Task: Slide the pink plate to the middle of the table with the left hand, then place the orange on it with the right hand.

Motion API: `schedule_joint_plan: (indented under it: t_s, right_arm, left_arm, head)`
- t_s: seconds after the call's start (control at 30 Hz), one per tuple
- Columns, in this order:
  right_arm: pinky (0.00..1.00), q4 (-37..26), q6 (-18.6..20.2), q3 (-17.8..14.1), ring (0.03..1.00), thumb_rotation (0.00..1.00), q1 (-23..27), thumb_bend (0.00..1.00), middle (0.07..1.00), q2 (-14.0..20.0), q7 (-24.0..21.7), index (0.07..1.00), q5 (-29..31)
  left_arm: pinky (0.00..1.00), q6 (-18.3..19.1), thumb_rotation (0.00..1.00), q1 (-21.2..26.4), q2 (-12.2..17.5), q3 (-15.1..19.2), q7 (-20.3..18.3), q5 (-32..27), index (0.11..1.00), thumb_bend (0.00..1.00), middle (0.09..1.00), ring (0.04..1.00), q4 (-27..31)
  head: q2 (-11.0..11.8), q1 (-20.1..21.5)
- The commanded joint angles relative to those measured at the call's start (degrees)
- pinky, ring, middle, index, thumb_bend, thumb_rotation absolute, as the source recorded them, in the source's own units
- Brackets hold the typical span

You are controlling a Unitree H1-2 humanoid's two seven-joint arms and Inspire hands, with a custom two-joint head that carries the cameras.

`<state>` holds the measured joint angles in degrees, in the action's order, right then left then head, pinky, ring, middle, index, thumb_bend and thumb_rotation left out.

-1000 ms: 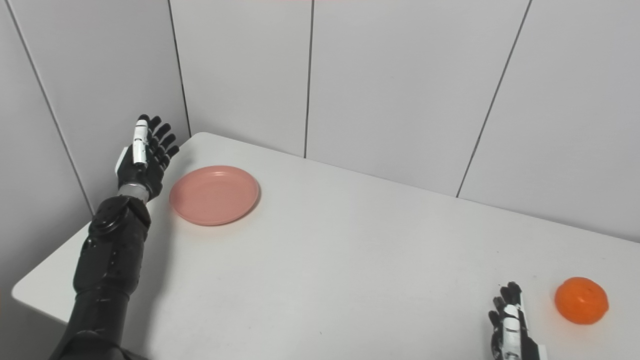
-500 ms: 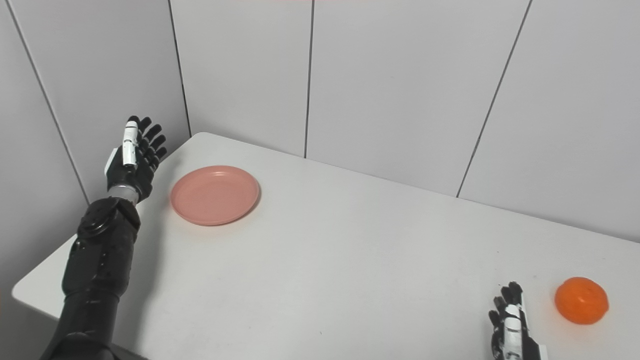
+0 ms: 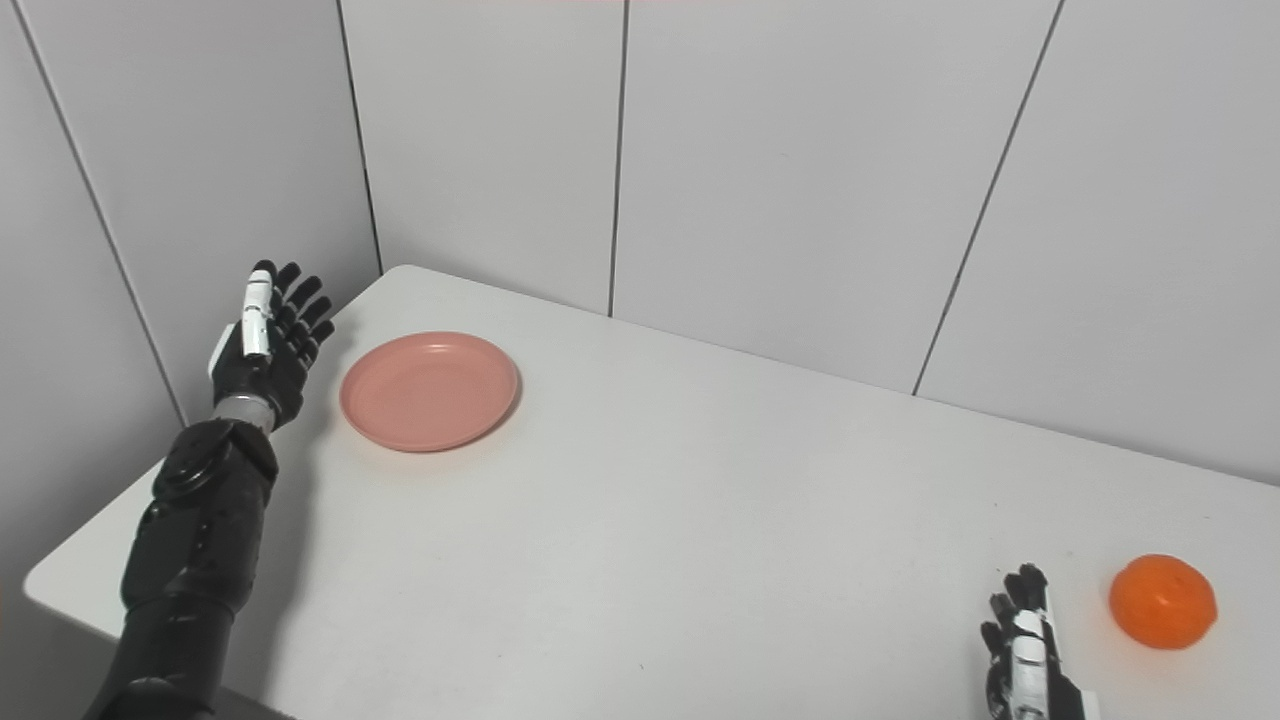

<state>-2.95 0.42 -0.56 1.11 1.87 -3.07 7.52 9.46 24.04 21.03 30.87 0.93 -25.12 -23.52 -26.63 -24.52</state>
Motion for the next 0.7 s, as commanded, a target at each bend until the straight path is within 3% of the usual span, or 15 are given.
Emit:
schedule_joint_plan:
  t_s: [0.0,0.67]
  right_arm:
    - [1.0,-2.5,0.35,-0.28,0.994,1.0,1.26,0.22,0.99,-0.03,-0.29,0.992,0.5]
    - [1.0,-2.9,0.8,-0.09,0.996,1.0,1.13,0.21,0.993,-0.06,-0.12,0.993,0.21]
  left_arm:
    - [0.96,-2.84,1.0,1.74,1.44,0.23,-0.99,-0.75,0.931,0.33,0.942,0.957,0.64]
    - [0.97,-4.65,1.0,2.42,1.6,-0.48,-2.01,-0.89,0.915,0.35,0.931,0.943,-5.78]
  head:
    - [-0.11,0.02]
    - [-0.53,0.38]
